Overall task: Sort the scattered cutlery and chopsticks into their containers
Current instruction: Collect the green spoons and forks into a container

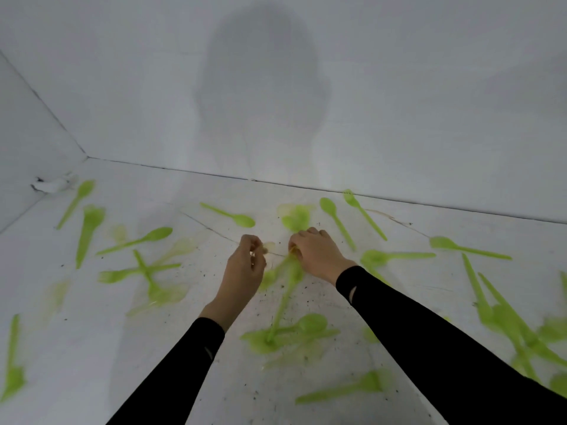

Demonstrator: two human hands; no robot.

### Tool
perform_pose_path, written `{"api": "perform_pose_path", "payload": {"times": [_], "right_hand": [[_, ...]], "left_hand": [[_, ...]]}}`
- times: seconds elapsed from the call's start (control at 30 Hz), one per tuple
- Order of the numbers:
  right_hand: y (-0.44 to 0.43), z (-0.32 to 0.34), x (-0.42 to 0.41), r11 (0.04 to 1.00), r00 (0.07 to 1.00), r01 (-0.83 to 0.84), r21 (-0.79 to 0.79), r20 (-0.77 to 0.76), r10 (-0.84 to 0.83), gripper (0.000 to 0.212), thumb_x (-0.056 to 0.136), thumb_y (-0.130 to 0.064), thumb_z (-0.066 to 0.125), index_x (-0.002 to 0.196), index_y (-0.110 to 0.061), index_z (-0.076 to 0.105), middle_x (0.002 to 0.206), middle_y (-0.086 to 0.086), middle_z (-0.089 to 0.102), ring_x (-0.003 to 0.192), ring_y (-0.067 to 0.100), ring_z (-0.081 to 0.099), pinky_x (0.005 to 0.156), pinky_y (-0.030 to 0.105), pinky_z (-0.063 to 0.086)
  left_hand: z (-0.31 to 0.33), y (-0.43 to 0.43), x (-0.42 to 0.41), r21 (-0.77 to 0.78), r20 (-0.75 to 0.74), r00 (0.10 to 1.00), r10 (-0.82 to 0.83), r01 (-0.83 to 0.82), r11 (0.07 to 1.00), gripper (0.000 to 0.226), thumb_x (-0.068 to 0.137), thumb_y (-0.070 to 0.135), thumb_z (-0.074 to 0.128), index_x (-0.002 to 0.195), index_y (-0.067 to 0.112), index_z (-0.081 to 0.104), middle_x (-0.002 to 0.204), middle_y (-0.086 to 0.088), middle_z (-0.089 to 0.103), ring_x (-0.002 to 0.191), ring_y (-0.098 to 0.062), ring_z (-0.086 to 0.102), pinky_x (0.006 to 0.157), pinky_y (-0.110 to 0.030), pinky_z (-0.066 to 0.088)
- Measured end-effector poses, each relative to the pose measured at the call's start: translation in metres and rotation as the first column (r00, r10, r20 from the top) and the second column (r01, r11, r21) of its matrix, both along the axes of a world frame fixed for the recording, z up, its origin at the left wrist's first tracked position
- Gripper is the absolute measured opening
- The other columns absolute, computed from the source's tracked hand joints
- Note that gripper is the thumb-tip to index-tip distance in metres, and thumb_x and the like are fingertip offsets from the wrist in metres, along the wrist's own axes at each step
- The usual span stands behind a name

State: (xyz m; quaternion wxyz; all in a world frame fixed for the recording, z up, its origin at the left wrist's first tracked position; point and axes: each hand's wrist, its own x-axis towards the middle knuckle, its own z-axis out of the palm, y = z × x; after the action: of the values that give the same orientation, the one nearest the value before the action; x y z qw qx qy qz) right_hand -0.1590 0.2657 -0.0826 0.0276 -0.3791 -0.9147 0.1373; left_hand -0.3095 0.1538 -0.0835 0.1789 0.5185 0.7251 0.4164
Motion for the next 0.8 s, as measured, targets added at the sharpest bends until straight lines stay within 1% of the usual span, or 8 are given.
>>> {"api": "perform_pose_path", "payload": {"times": [0.07, 0.13, 0.23, 0.3, 0.4, 0.67, 0.73, 0.8], "right_hand": [[-0.001, 0.0, 0.007, 1.0, 0.999, 0.028, -0.008, -0.044, -0.028, 0.024, 0.098, -0.011, 0.044, 0.115, -0.02, 0.06, 0.118, -0.001, 0.06, 0.114, 0.023, 0.046, 0.094, 0.032, 0.03], [-0.005, 0.004, 0.014, 0.997, 0.992, 0.065, -0.04, -0.102, -0.068, 0.024, 0.097, -0.012, 0.046, 0.114, -0.019, 0.06, 0.118, 0.0, 0.061, 0.113, 0.023, 0.048, 0.095, 0.032, 0.031], [-0.013, 0.009, 0.029, 0.992, 0.987, 0.087, -0.091, -0.127, -0.098, 0.027, 0.098, -0.011, 0.045, 0.119, -0.017, 0.061, 0.122, 0.002, 0.059, 0.114, 0.023, 0.05, 0.098, 0.033, 0.036], [-0.021, 0.009, 0.043, 0.989, 0.986, 0.082, -0.125, -0.131, -0.099, 0.03, 0.099, -0.01, 0.043, 0.123, -0.015, 0.061, 0.122, 0.005, 0.058, 0.114, 0.025, 0.051, 0.098, 0.033, 0.04], [-0.031, 0.007, 0.066, 0.977, 0.981, 0.091, -0.195, -0.15, -0.122, 0.031, 0.101, -0.011, 0.041, 0.124, -0.011, 0.063, 0.119, 0.008, 0.056, 0.111, 0.026, 0.054, 0.093, 0.033, 0.044], [-0.06, 0.002, 0.121, 0.919, 0.984, 0.094, -0.384, -0.105, -0.145, 0.027, 0.097, -0.013, 0.045, 0.113, -0.022, 0.064, 0.106, -0.007, 0.067, 0.101, 0.014, 0.063, 0.089, 0.031, 0.051], [-0.057, 0.008, 0.123, 0.903, 0.964, 0.133, -0.409, -0.158, -0.214, 0.02, 0.098, -0.014, 0.042, 0.11, -0.018, 0.058, 0.106, -0.002, 0.068, 0.097, 0.017, 0.064, 0.085, 0.034, 0.052], [-0.048, 0.014, 0.115, 0.889, 0.924, 0.206, -0.41, -0.217, -0.314, 0.018, 0.098, -0.015, 0.041, 0.11, -0.011, 0.054, 0.108, 0.001, 0.064, 0.096, 0.021, 0.062, 0.08, 0.035, 0.05]], "left_hand": [[0.011, -0.015, 0.013, 0.013, 0.044, 0.996, -0.078, 0.078, 0.997, 0.01, 0.099, 0.006, 0.046, 0.101, 0.014, 0.041, 0.082, 0.004, 0.063, 0.048, -0.005, 0.051, 0.047, -0.014, 0.038], [0.013, -0.035, 0.029, -0.029, 0.019, 0.979, -0.203, 0.204, 0.979, 0.008, 0.098, 0.013, 0.052, 0.101, 0.015, 0.044, 0.076, 0.004, 0.061, 0.046, -0.006, 0.045, 0.047, -0.015, 0.035], [0.001, -0.067, 0.05, -0.173, -0.083, 0.922, -0.378, 0.36, 0.917, 0.029, 0.087, 0.047, 0.062, 0.098, 0.021, 0.061, 0.082, 0.011, 0.06, 0.065, -0.003, 0.054, 0.062, -0.018, 0.044], [-0.01, -0.085, 0.061, -0.266, -0.134, 0.89, -0.437, 0.392, 0.881, 0.041, 0.081, 0.056, 0.066, 0.104, 0.022, 0.066, 0.097, 0.01, 0.06, 0.083, -0.005, 0.057, 0.075, -0.024, 0.049], [-0.022, -0.103, 0.073, -0.268, -0.161, 0.885, -0.436, 0.386, 0.883, 0.047, 0.079, 0.048, 0.075, 0.117, 0.022, 0.065, 0.114, 0.005, 0.054, 0.097, -0.011, 0.055, 0.084, -0.023, 0.046], [-0.029, -0.115, 0.091, -0.203, -0.343, 0.876, -0.339, 0.283, 0.937, 0.036, 0.088, 0.034, 0.069, 0.118, 0.016, 0.064, 0.12, -0.003, 0.052, 0.108, -0.021, 0.05, 0.091, -0.02, 0.035], [-0.026, -0.115, 0.094, -0.214, -0.377, 0.862, -0.339, 0.275, 0.937, 0.034, 0.091, 0.03, 0.067, 0.12, 0.014, 0.062, 0.121, -0.005, 0.052, 0.109, -0.023, 0.049, 0.095, -0.025, 0.038], [-0.022, -0.116, 0.096, -0.198, -0.464, 0.821, -0.334, 0.271, 0.942, 0.028, 0.088, 0.02, 0.07, 0.114, 0.01, 0.065, 0.112, -0.008, 0.058, 0.099, -0.028, 0.055, 0.087, -0.036, 0.049]]}}
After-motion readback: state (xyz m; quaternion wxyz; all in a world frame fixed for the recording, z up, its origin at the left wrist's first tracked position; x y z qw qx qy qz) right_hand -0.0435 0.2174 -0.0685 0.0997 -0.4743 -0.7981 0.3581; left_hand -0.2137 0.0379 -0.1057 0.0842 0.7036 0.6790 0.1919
